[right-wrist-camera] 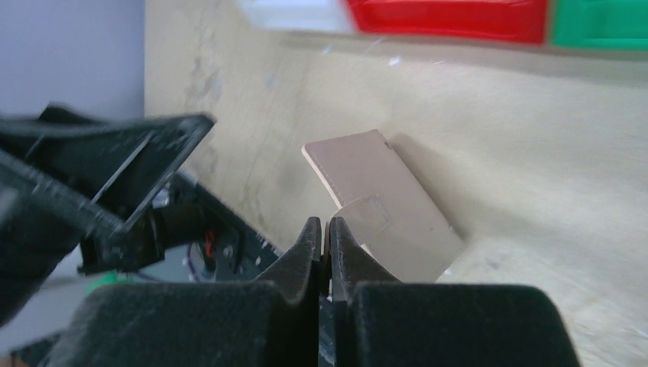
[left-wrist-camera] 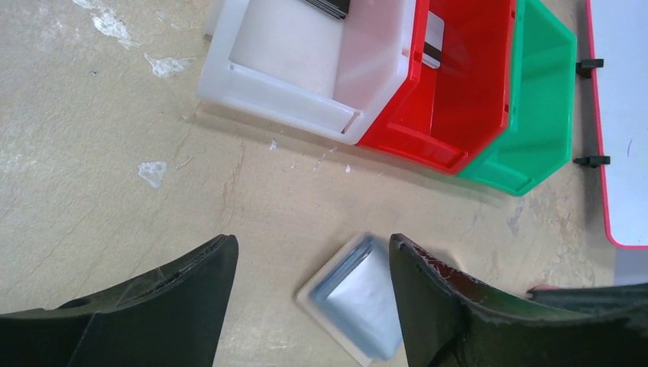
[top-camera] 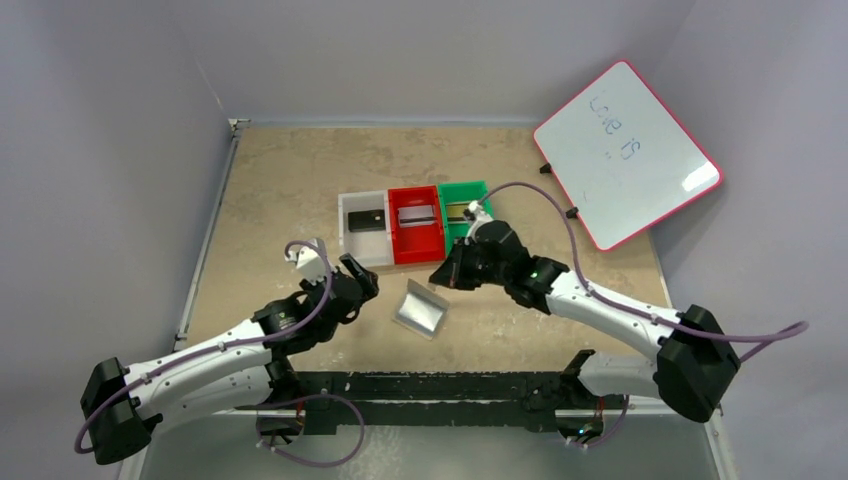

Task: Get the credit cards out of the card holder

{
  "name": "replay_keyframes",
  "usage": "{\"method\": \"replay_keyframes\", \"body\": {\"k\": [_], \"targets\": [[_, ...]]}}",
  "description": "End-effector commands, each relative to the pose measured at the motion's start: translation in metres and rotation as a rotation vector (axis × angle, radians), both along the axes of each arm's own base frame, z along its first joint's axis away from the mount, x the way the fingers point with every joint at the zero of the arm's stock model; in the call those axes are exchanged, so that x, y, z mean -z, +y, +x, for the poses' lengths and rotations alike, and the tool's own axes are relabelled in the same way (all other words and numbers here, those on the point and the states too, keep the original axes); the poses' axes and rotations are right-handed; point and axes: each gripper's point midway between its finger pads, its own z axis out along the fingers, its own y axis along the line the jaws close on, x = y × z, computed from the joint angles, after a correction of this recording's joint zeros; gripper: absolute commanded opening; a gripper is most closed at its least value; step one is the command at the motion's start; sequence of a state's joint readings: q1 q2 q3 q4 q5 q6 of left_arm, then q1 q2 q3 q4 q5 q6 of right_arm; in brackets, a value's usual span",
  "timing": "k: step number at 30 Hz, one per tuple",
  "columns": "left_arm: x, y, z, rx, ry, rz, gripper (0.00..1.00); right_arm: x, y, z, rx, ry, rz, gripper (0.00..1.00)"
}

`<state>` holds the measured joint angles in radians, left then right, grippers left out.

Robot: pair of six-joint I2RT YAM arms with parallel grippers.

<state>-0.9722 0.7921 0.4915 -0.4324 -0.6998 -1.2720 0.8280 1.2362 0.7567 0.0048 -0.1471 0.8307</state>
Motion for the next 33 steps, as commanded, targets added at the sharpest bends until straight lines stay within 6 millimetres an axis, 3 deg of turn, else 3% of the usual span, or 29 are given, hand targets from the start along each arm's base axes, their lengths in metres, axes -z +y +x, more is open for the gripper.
{"method": "replay_keyframes", "body": {"k": [1,7,12,16,21,29,33], "targets": [[-0.023,-0.008,0.006,0.004,-0.032,-0.032,0.69,0.021,-0.046,0.025,0.204,0.098,-0.017,0.00],[-0.025,-0.019,0.005,0.063,-0.013,0.002,0.53,0.065,-0.082,0.012,0.290,0.214,-0.104,0.00],[-0.020,-0.036,0.005,0.135,0.014,0.015,0.44,0.084,-0.097,-0.006,0.360,0.266,-0.087,0.00],[-0.017,-0.058,0.004,0.229,0.036,0.013,0.42,0.094,-0.106,-0.019,0.384,0.276,-0.060,0.00],[-0.015,-0.091,0.002,0.351,0.026,-0.052,0.39,0.099,-0.103,-0.030,0.318,0.242,-0.002,0.00],[-0.012,-0.121,0.014,0.421,0.015,-0.039,0.20,0.094,-0.118,-0.013,0.391,0.134,-0.051,0.00],[-0.008,-0.131,0.020,0.429,0.013,-0.029,0.17,0.098,-0.118,-0.007,0.394,0.121,-0.071,0.00]]}}
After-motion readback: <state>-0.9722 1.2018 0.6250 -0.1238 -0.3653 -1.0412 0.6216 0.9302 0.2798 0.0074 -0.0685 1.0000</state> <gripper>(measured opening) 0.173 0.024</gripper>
